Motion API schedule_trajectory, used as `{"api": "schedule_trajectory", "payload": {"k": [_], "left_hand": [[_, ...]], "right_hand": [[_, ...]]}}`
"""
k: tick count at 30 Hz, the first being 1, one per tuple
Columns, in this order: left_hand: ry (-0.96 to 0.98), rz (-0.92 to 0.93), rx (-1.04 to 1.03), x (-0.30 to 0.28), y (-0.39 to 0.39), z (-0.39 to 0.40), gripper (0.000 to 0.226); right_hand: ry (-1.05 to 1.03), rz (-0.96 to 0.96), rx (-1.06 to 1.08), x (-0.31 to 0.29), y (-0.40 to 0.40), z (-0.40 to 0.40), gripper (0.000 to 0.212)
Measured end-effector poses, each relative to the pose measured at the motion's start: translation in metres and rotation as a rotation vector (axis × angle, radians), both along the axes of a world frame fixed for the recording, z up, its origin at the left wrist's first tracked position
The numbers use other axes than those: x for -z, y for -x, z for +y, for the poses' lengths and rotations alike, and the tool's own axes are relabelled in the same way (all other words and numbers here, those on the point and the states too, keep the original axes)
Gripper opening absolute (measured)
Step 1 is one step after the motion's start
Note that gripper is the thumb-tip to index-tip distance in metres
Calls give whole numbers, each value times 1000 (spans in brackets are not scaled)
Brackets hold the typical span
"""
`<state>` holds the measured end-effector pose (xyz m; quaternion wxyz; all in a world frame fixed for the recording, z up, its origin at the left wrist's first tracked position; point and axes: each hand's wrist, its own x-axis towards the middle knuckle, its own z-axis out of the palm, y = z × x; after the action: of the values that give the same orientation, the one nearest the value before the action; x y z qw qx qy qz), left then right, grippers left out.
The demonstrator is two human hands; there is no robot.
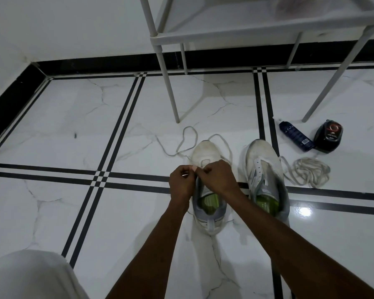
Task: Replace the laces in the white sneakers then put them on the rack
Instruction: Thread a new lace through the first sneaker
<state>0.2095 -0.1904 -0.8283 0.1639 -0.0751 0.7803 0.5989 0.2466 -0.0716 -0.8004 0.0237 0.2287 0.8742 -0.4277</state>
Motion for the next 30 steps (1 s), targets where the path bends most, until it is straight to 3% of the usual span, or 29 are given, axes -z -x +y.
{"api": "schedule_trajectory", "payload": {"k": [4,7,9,10,12,14,17,20,22,24,25,27,30], "left_hand": [[33,-24,40,4,4,-7,9],[72,-71,-409,-4,27,-44,21],[230,-146,-654,-7,38,-76,29],[368,-131,-670,-6,37,-85,31],[550,114,-487,-5,24,-77,36],[557,379,-104,6,14,-52,35],[505,411,247,12,12,-16,33],[423,343,152,8,9,-14,16],[417,263,-218,1,23,-34,9],[676,80,-569,-9,43,-70,25],[815,3,-618,-10,48,-84,28],[857,81,-455,-10,39,-84,34],[643,393,42,6,10,-38,41]], "right_hand": [[118,-76,28,9,5,14,28],[136,3,88,21,2,18,22],[142,64,104,23,-2,18,19],[149,96,106,23,-3,17,16],[152,138,93,23,-2,16,13],[144,156,59,26,-1,15,14],[100,157,30,33,2,15,16],[116,159,11,35,0,17,14],[131,157,24,34,-2,18,12],[142,155,57,37,-4,22,11],[135,148,60,36,-5,22,11],[113,141,48,38,-3,21,11],[122,139,35,39,0,18,12]]}}
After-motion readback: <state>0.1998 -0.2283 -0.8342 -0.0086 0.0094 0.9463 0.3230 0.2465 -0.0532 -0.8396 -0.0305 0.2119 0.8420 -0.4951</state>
